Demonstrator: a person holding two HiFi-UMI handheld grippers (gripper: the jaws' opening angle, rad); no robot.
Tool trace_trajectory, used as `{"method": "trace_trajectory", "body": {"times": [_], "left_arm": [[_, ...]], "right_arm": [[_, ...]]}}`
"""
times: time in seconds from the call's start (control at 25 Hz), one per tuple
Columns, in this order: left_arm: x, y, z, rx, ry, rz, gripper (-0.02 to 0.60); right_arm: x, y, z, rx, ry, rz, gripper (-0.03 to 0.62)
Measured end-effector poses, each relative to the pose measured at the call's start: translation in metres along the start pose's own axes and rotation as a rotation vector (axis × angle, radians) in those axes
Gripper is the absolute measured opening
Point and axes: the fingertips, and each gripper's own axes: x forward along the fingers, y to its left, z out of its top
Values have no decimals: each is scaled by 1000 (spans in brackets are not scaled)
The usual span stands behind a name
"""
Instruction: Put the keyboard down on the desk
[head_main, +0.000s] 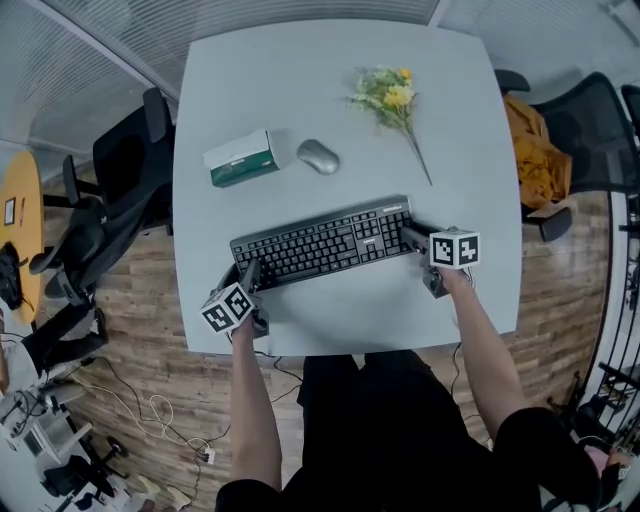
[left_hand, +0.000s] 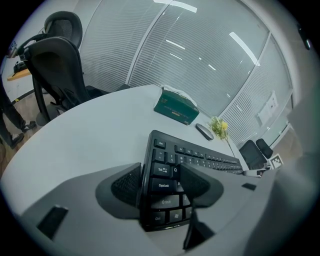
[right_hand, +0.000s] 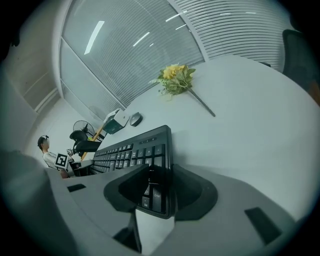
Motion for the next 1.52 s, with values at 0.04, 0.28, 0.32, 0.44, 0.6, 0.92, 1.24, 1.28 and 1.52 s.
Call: {"method": "trace_trajectory", "body": {"times": [0.04,0.28,0.32,0.44,0.6,0.92,1.24,1.28,1.52], "left_arm": [[0,-1,-1,-1,0,-4,225],[-4,0,4,82,-14,40,224],[-4,-1,5,93,-16,42,224],[-4,-1,7,96,-20,40,224],[-5,-1,4,116,-7,54,224],[-20,-6,4,140,-31,95,222],[-37,-31,-7,145,-70,98,221],[-40,-36,-8,147,-76,96,221],[-61,-64,-11,190,-118,88,219]], "right_arm": [[0,0,0,-1,-3,-1,161],[0,0,-1,1,-7,-7,161],[1,0,-1,-1,-9,-11,161],[2,-1,0,-9,-10,-20,163],[1,-1,1,-26,-14,-33,163],[-9,-4,9,-75,-34,-36,141],[-26,4,14,-136,-71,-8,120],[-28,6,15,-148,-75,-3,118],[-46,18,19,-198,-112,32,107]]}}
